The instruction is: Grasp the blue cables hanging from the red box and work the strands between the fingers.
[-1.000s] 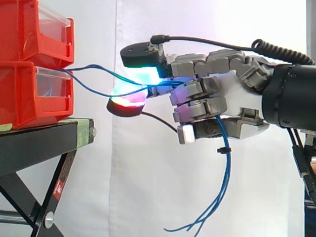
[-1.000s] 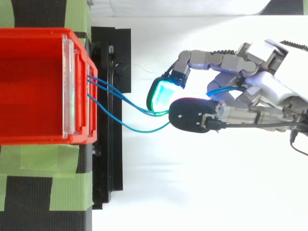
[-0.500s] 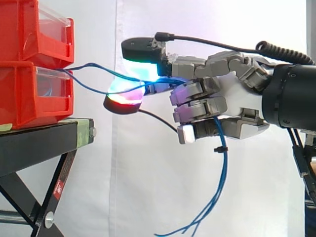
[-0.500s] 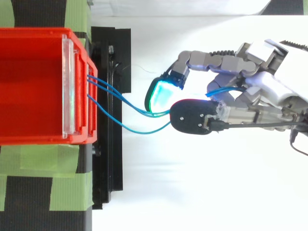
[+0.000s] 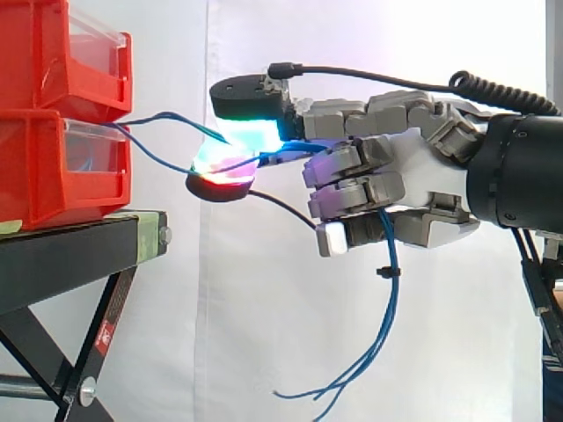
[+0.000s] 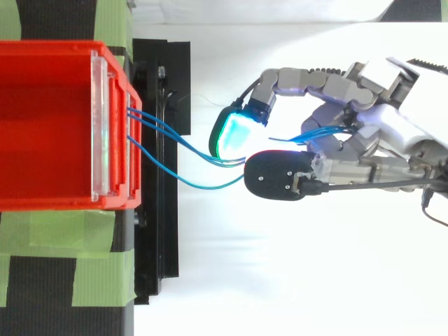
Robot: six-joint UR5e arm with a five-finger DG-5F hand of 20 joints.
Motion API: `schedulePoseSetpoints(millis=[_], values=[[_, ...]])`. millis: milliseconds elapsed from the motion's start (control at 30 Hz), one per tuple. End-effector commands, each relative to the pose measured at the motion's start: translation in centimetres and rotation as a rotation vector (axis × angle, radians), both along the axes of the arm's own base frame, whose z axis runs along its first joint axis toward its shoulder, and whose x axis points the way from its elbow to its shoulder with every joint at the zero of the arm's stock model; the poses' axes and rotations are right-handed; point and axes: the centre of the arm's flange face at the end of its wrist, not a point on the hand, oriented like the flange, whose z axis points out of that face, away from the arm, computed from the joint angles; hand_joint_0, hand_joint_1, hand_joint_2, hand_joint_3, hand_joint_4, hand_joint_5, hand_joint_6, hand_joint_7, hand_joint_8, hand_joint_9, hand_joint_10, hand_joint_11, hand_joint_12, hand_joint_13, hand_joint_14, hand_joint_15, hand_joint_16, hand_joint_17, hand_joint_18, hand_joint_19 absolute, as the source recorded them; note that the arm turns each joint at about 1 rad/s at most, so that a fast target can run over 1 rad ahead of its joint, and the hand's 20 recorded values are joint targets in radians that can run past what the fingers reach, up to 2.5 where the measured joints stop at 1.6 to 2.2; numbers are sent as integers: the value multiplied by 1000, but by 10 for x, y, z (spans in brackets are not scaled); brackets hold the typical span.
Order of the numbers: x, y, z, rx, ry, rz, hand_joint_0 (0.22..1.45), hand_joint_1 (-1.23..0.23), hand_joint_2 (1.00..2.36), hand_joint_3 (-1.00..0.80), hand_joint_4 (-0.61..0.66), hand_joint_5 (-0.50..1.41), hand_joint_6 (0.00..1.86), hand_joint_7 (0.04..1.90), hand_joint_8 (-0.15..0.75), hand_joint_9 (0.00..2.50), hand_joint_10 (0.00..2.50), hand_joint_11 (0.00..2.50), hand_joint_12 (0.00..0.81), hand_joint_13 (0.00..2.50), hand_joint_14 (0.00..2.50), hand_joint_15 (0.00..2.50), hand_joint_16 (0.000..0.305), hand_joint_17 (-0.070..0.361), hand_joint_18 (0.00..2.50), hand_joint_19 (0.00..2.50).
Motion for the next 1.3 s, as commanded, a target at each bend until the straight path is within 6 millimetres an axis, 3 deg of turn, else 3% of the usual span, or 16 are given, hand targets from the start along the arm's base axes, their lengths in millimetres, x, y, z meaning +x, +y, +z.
schedulePoseSetpoints(millis=[0, 167, 267, 467, 533, 600, 700, 800, 867, 900, 933, 1000, 1033, 1067, 1167, 1267], values=[[0, 0, 0, 0, 0, 0, 877, -697, 1004, -8, 216, 291, 459, 1223, 532, 1780, 2500, 2500, 684, 1959, 2500, 1706, 243, 182, 2500, 603], [0, 0, 0, 0, 0, 0, 833, -656, 1017, -240, 189, 344, 249, 1331, 532, 1780, 2500, 2500, 684, 1959, 2500, 1706, 243, 182, 2500, 603], [0, 0, 0, 0, 0, 0, 981, -622, 1011, 123, 191, 406, 119, 1387, 532, 1780, 2500, 2500, 684, 1959, 2500, 1706, 243, 182, 2500, 603], [0, -1, 0, 0, 0, -2, 1038, -596, 1001, 330, 176, 534, 0, 1456, 532, 1780, 2500, 2500, 684, 1959, 2500, 1706, 243, 182, 2500, 603], [0, -2, 0, 0, 0, -3, 1011, -590, 1098, 288, 186, 547, 2, 1444, 532, 1780, 2500, 2500, 684, 1959, 2500, 1706, 243, 182, 2500, 603], [0, -2, 0, 1, -1, -1, 973, -677, 1001, 190, 203, 540, 5, 1418, 532, 1780, 2500, 2500, 684, 1959, 2500, 1706, 243, 182, 2500, 603], [0, -2, 0, -1, -1, 3, 832, -701, 1015, -246, 213, 483, 7, 1388, 532, 1780, 2500, 2500, 684, 1959, 2500, 1706, 243, 182, 2500, 603], [0, -2, 0, 0, -2, 5, 1075, -689, 1008, 318, 163, 471, 3, 1427, 532, 1780, 2500, 2500, 684, 1959, 2500, 1706, 243, 182, 2500, 603], [0, -3, 0, 0, -2, 3, 1120, -645, 1000, 352, 156, 520, 3, 1446, 532, 1780, 2500, 2500, 684, 1959, 2500, 1706, 243, 182, 2500, 603], [0, -4, 0, 0, -2, 2, 1086, -623, 1078, 318, 162, 543, 3, 1447, 532, 1780, 2500, 2500, 684, 1959, 2500, 1706, 243, 182, 2500, 603], [0, -4, 0, 0, -2, 2, 872, -584, 1324, 66, 216, 565, 4, 1430, 532, 1780, 2500, 2500, 684, 1959, 2500, 1706, 243, 182, 2500, 603], [0, -4, 0, 0, -2, 2, 811, -621, 1067, -158, 297, 557, 9, 1384, 532, 1780, 2500, 2500, 684, 1959, 2500, 1706, 243, 182, 2500, 603], [0, -4, 0, 0, -2, 2, 793, -569, 1010, -342, 299, 545, 11, 1365, 532, 1780, 2500, 2500, 684, 1959, 2500, 1706, 243, 182, 2500, 603], [0, -4, 0, 0, -2, 2, 827, -550, 1017, -357, 274, 522, 12, 1359, 532, 1780, 2500, 2500, 684, 1959, 2500, 1706, 243, 182, 2500, 603], [0, -5, 0, 0, -2, 0, 1052, -625, 1001, 311, 249, 503, 13, 1326, 532, 1780, 2500, 2500, 684, 1959, 2500, 1706, 243, 182, 2500, 603], [0, -4, 0, 0, -1, 2, 995, -602, 1207, 221, 231, 583, 10, 1406, 532, 1780, 2500, 2500, 684, 1959, 2500, 1706, 243, 182, 2500, 603]])
